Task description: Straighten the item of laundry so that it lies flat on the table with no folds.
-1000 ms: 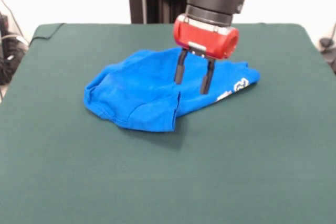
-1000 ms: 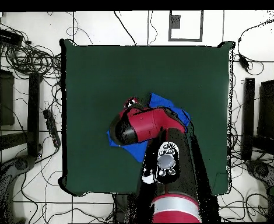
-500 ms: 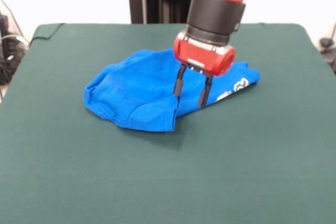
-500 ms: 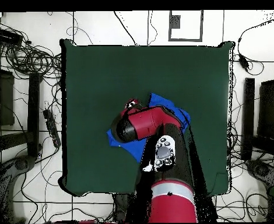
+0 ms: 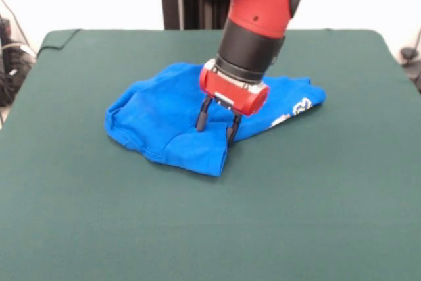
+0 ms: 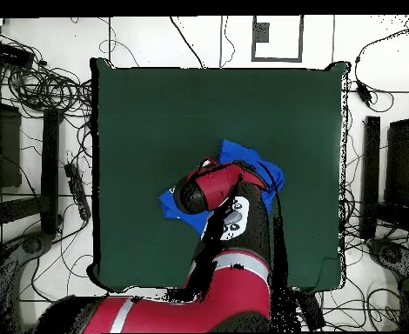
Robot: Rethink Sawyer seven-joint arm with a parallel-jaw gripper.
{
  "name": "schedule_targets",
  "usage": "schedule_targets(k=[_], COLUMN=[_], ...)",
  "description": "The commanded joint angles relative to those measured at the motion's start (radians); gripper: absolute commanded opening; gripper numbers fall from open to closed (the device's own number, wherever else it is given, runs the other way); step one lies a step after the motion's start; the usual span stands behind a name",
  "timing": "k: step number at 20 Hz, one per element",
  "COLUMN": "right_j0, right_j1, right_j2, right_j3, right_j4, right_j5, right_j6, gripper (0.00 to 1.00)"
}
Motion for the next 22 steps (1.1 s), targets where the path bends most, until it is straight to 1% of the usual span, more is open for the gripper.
schedule_targets(k=[1, 7, 9, 10, 13, 15, 17, 18, 22], right_j0=[0.047, 0.056, 0.057, 0.037, 0.005, -0.001, -0.01, -0.02, -0.025], right_j1=[0.07, 0.067, 0.064, 0.053, 0.035, 0.025, -0.007, -0.03, -0.095], right_j2=[0.0, 0.001, 0.001, 0.028, 0.073, 0.088, 0.102, 0.118, 0.127], right_j3=[-0.028, -0.01, -0.013, -0.005, 0.017, 0.02, 0.038, 0.06, 0.069], right_j4=[0.039, 0.061, 0.056, 0.061, 0.068, 0.071, 0.088, 0.116, 0.138], right_j5=[-0.011, -0.003, -0.002, 0.011, 0.006, 0.025, 0.049, 0.06, 0.088], right_j6=[0.099, 0.102, 0.09, 0.061, 0.037, 0.021, 0.018, 0.035, 0.014], gripper=[1.0, 1.0, 1.0, 0.0, 0.0, 0.0, 0.0, 0.0, 0.0])
